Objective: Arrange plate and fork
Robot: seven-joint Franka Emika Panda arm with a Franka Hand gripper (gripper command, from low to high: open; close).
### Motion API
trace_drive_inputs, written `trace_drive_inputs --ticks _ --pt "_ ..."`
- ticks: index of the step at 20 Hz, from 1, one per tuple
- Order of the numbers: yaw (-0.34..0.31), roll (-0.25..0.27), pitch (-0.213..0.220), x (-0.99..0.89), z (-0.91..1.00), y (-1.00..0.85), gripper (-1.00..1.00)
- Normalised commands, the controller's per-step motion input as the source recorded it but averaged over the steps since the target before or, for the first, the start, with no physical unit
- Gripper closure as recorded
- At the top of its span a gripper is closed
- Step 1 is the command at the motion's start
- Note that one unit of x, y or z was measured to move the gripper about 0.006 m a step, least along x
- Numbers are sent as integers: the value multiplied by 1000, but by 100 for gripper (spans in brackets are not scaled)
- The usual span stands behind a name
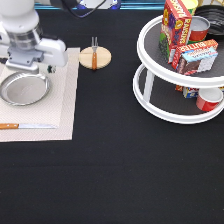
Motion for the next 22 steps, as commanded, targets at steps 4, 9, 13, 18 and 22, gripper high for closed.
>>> trace_drive_inputs --ticks 4,9,13,18,22 --pt "0 -71 -209 -761 66 641 -100" --pt "0 -86 -187 -663 142 759 -100" --pt "0 -78 -157 -697 64 781 -100" --pt "23 -86 -111 -628 0 744 -100" --pt "115 -51 -13 -424 -34 655 -100"
